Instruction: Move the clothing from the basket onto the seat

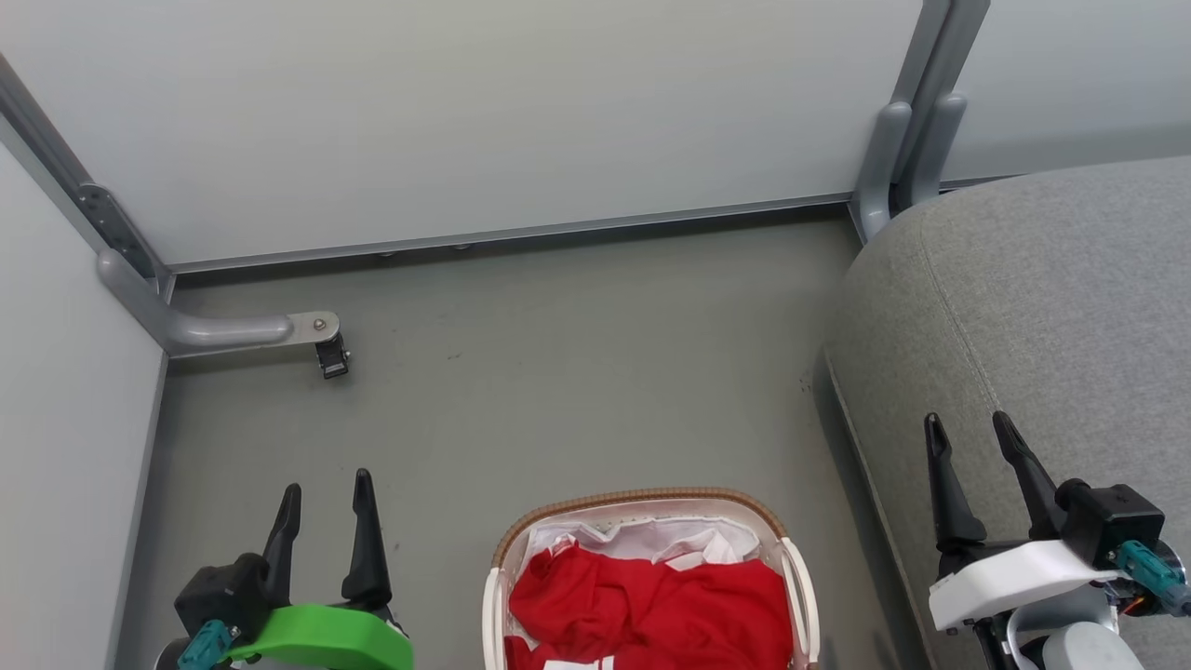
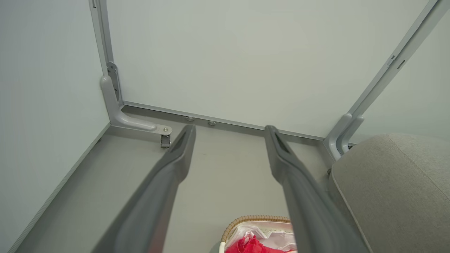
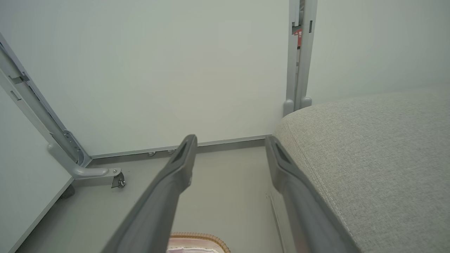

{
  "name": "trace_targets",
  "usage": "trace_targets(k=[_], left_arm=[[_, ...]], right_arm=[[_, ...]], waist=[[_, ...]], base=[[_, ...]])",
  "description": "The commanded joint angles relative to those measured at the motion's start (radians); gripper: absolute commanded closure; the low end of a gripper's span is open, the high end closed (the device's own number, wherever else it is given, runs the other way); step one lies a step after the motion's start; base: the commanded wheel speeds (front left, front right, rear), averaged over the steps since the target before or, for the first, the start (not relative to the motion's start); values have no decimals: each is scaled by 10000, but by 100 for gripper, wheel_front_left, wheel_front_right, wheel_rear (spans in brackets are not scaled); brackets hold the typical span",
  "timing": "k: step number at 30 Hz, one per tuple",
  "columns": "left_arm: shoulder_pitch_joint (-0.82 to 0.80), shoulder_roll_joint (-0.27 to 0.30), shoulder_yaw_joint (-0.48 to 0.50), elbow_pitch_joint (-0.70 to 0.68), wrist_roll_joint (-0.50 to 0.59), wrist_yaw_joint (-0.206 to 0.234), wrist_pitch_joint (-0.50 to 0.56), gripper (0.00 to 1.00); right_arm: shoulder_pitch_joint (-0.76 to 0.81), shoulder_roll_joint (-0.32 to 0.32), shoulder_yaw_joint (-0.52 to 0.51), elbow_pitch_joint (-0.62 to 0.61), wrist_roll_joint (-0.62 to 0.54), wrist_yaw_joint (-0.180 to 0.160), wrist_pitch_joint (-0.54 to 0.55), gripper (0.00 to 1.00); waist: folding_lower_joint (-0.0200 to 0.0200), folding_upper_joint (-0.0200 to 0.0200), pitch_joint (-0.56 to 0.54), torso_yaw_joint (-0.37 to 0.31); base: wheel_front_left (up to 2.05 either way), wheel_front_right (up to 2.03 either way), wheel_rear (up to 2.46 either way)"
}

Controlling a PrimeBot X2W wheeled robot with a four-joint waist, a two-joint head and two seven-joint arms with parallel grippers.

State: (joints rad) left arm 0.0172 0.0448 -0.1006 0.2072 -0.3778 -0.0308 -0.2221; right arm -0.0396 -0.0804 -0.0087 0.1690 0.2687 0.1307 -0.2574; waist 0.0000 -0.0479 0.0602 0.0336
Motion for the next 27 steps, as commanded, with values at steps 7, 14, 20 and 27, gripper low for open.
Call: trace_targets(k=[7,14,20,27], left_arm=[[203,79,-55,105,593,22,-201,0],[246,82,-111,159,976,55,-324,0],[287,86,-162,179,1320,24,-429,0],[279,87,-167,223,1332,52,-427,0]], right_arm=[[168,118,-241,-48,-868,0,-70,0],[228,211,-373,-49,-1479,0,-62,0],[271,303,-500,-18,-1969,0,-58,0],[282,316,-540,2,-2038,0,-58,0]], waist=[[0,0,10,105],[0,0,14,128],[0,0,15,126],[0,0,8,131]], base=[[0,0,0],[0,0,0],[0,0,0],[0,0,0]])
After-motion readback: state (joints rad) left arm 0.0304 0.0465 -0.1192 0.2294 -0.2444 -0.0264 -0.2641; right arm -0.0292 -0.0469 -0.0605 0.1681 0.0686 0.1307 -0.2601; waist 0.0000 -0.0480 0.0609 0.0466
